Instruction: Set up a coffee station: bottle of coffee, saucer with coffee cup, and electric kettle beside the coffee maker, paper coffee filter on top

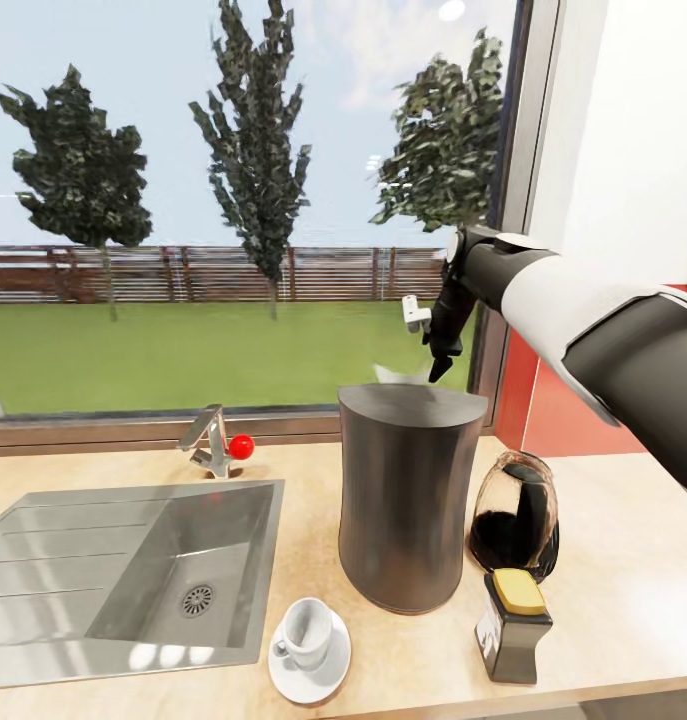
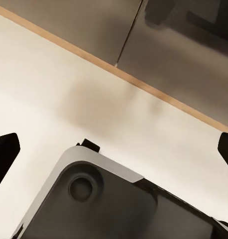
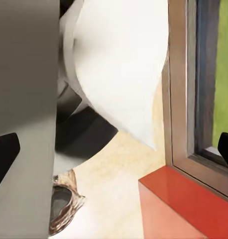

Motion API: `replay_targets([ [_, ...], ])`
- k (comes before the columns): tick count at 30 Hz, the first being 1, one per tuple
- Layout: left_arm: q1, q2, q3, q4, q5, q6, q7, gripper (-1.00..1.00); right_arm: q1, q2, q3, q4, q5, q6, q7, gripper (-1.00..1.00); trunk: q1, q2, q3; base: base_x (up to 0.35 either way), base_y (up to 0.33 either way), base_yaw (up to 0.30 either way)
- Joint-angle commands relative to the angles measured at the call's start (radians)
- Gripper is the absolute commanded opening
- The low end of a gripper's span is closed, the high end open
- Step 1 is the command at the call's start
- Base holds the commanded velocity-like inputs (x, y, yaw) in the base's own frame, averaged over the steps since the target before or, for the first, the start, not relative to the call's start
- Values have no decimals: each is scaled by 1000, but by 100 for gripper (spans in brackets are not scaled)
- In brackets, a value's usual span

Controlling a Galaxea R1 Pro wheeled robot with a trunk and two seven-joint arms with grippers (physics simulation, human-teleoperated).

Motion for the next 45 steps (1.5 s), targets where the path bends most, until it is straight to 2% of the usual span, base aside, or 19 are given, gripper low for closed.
replay_targets([
  [1, -1, 0, -1, 1, 10, -3, -9, 100, -1, 0, -9, 1, 6, 12, 2, 100, 0, -2, -2, 0, 0, 0],
  [3, -1, 0, -1, 1, 11, -2, -9, 100, -2, -4, -13, -2, 3, 16, 0, 100, 0, -2, -2, 0, 0, 0],
  [8, -1, 0, -2, 1, 11, 1, -9, 100, -4, -12, -34, -5, -19, 62, -16, 100, -19, 33, 14, 0, 0, 0],
  [10, -1, 1, -2, 1, 12, 2, -9, 100, -5, -26, -46, -7, -32, 97, -28, 100, -27, 47, 20, 0, 0, 0],
  [14, -1, 0, -3, 1, 12, 3, -9, 100, -6, -117, -91, -107, -88, 271, -106, 100, -42, 75, 33, 0, 0, 0],
  [17, -1, 0, -2, 1, 12, 0, -9, 100, -6, -178, -164, -204, -117, 427, -202, 100, -53, 96, 42, 0, 0, 0],
  [19, -1, -1, -2, 1, 11, -3, -9, 100, -6, -201, -212, -236, -123, 509, -283, 100, -61, 110, 48, 0, 0, 0],
  [20, -1, -1, -1, 1, 11, -5, -9, 100, -6, -223, -239, -247, -128, 561, -383, 100, -65, 117, 51, 0, 0, 0],
  [21, -1, -1, -1, 1, 12, -6, -9, 100, -6, -247, -254, -250, -131, 582, -465, 100, -69, 124, 54, 0, 0, 0],
  [23, -1, -2, -2, 1, 13, -6, -9, 100, -5, -275, -274, -241, -136, 600, -600, 100, -76, 138, 61, 0, 0, 0],
  [25, -1, -3, -2, 1, 13, -6, -9, 100, -6, -285, -293, -226, -140, 612, -670, 100, -84, 152, 67, 0, 0, 0],
  [28, -1, -3, -2, 1, 13, -7, -9, 100, -5, -313, -366, -196, -154, 627, -789, 100, -96, 173, 76, 0, 0, 0],
  [29, -1, -4, -3, 1, 13, -10, -9, 100, -5, -359, -419, -185, -163, 630, -864, 100, -96, 173, 76, 0, 0, 0],
  [32, -1, -4, -6, 1, 15, -52, -9, 100, -5, -389, -430, -182, -165, 626, -881, 100, -96, 173, 76, -5, 0, 0],
  [33, -1, -8, -9, 4, 14, -74, -9, 100, -5, -447, -434, -26, -167, 485, -968, 100, -96, 173, 76, -308, -100, 0],
  [34, -1, -9, -11, 4, 13, -74, -9, 100, -3, -463, -434, -3, -167, 452, -974, 100, -96, 173, 76, -311, -108, 0],
  [35, -1, -10, -12, 4, 12, -74, -9, 100, 14, -515, -434, 17, -169, 408, -979, 100, -96, 173, 76, -314, -117, 0],
  [38, -1, -14, -12, 4, 11, -74, -9, 100, 38, -559, -434, 20, -169, 376, -980, 100, -96, 173, 76, -315, -118, 0],
  [45, -1, -16, -12, 4, 11, -74, -9, 100, 125, -585, -435, 22, -170, 346, -980, 100, -96, 173, 76, -315, -110, 0],
])
